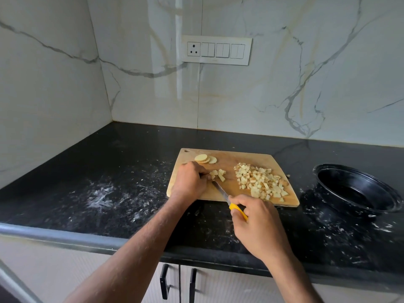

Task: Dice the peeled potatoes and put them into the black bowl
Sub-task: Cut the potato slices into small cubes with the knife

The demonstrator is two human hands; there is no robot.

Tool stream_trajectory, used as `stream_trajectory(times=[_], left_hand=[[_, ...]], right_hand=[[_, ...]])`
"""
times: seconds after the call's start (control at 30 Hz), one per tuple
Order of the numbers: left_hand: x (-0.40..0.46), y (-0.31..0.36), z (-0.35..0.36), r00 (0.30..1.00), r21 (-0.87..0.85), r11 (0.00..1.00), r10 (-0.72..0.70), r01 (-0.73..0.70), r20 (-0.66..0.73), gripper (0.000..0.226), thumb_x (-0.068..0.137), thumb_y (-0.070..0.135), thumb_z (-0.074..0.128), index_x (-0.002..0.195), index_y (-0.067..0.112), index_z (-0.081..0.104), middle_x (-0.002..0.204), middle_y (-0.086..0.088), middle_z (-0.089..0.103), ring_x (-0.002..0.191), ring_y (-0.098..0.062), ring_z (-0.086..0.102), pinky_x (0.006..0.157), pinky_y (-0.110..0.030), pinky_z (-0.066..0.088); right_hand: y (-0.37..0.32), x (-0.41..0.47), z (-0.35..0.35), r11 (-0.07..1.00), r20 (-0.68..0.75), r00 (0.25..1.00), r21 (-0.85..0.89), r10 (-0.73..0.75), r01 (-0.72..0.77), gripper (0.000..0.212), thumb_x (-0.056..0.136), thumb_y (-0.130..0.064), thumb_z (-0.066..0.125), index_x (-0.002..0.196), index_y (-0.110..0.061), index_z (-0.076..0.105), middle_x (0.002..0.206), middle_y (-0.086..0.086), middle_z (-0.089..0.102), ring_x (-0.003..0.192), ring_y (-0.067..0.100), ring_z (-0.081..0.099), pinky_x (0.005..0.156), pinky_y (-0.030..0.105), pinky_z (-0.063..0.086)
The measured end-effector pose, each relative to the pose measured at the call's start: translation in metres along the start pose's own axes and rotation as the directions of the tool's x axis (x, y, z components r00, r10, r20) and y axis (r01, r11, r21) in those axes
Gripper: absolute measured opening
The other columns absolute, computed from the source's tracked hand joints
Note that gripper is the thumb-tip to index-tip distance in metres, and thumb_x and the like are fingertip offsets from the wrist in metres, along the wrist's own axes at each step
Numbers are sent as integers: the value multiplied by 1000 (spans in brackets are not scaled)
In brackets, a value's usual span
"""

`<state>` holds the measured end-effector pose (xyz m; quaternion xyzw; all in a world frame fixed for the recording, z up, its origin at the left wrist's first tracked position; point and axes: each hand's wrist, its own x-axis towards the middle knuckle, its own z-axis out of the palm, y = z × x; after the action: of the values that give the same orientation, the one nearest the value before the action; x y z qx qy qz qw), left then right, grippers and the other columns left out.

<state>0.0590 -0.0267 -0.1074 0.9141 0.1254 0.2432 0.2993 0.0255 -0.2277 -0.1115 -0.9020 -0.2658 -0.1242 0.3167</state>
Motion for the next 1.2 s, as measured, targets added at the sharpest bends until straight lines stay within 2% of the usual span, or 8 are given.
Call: stream_trajectory(times=[0.17,0.37,0.47,0.7,0.87,1.03,1.13,1.2], left_hand=[[-1,-4,-1,997,-105,994,-32,25,-65,9,83,16,81,91,14,82,90,2,76,80,-10,63,74,-15,44],[-1,-8,-7,976,-206,975,-118,80,-181,12,83,8,73,76,16,78,70,11,70,67,-2,60,63,-2,38],[0,-9,-7,980,-204,975,-119,85,-161,13,84,11,73,74,19,74,67,16,64,67,1,59,59,0,37],[1,-12,0,993,-130,990,-60,46,-104,5,86,19,75,81,18,76,79,9,71,72,-3,63,65,-11,44],[0,-11,-1,994,-94,996,-22,12,-108,6,86,19,74,82,15,77,79,6,72,72,-9,65,71,-28,56],[-1,-10,-1,996,-81,997,-5,-2,-92,6,86,18,74,81,16,77,79,6,72,72,-9,65,73,-30,58],[-1,-10,-1,996,-78,997,2,-9,-89,8,85,15,74,79,18,76,77,8,71,71,-6,64,72,-27,57],[0,-11,0,996,-90,996,4,-12,-90,7,85,14,75,79,18,76,77,9,70,71,-4,63,71,-24,55]], right_hand=[[-6,6,3,999,-127,992,35,3,2,29,94,-25,61,122,-28,68,96,-10,73,80,8,64,63,23,54],[-29,18,21,992,-70,994,-97,-84,77,37,96,-29,58,133,-30,60,89,-9,70,69,6,56,56,11,39],[-28,18,22,981,-45,995,-175,-87,78,38,97,-31,56,135,-33,58,87,-8,66,68,7,50,53,11,31],[-4,25,0,973,-167,979,-177,119,-148,34,97,-27,58,131,-28,62,91,-5,73,61,8,48,47,10,23],[-19,16,3,975,-84,996,-222,-7,-12,38,98,-29,55,136,-31,58,86,-6,70,61,9,45,49,12,25],[-15,19,1,961,-168,979,-228,119,-156,36,96,-29,57,132,-28,61,89,-3,74,75,17,67,63,29,54],[-15,19,5,978,-231,972,-191,33,-78,37,93,-27,61,130,-26,65,73,0,73,61,18,64,56,28,51],[-18,19,6,980,-190,982,-197,-8,-30,36,95,-28,60,131,-27,64,74,-3,73,55,10,54,52,15,41]])
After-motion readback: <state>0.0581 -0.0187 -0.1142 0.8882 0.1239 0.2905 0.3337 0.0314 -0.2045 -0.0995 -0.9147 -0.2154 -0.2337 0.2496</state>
